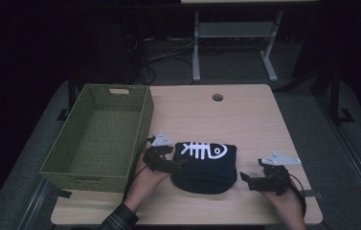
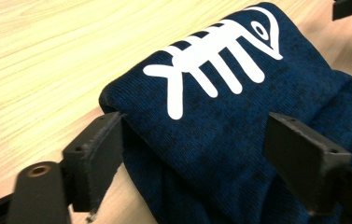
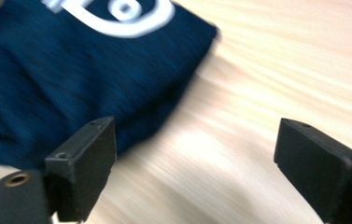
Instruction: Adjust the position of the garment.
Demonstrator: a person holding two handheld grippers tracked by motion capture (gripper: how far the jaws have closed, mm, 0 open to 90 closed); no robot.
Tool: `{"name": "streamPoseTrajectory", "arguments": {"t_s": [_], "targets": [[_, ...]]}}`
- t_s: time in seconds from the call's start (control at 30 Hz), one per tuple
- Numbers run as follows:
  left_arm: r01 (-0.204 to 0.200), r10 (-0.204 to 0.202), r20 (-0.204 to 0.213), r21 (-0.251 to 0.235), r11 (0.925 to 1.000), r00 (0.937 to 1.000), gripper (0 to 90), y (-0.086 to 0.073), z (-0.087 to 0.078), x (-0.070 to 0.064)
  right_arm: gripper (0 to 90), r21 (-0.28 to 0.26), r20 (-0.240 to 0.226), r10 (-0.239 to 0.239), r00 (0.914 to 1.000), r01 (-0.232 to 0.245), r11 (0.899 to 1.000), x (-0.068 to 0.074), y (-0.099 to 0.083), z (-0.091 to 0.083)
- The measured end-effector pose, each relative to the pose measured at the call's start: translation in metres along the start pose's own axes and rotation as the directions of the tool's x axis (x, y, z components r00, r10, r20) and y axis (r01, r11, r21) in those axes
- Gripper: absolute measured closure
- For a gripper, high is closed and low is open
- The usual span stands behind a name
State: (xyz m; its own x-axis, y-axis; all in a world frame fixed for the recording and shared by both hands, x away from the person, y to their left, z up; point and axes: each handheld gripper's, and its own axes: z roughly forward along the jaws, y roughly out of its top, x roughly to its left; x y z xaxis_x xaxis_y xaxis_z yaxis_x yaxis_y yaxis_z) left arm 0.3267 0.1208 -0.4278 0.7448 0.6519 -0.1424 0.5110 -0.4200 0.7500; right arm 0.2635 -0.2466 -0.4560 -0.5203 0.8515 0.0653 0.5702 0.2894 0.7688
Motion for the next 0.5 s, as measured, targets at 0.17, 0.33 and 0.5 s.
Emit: {"name": "streamPoseTrajectory", "arguments": {"t_s": [0.17, 0.33, 0.5], "targets": [[0.01, -0.01, -0.006, 0.003, 0.9999, 0.9999, 14.0, 0.0, 0.007, 0.004, 9.0, 0.025, 0.048, 0.053, 0.9974, -0.054, 0.998, -0.015, -0.015, 0.001], [0.031, -0.03, -0.016, 0.031, 0.9991, 0.9994, 13.4, -0.003, 0.018, 0.011, 7.3, 0.047, 0.071, 0.052, 0.9961, -0.056, 0.997, -0.021, -0.02, 0.009], [0.051, -0.05, -0.016, 0.062, 0.9967, 0.9986, 12.9, -0.008, 0.027, 0.016, 6.2, 0.075, 0.088, 0.044, 0.9952, -0.05, 0.996, -0.022, -0.021, 0.013]]}}
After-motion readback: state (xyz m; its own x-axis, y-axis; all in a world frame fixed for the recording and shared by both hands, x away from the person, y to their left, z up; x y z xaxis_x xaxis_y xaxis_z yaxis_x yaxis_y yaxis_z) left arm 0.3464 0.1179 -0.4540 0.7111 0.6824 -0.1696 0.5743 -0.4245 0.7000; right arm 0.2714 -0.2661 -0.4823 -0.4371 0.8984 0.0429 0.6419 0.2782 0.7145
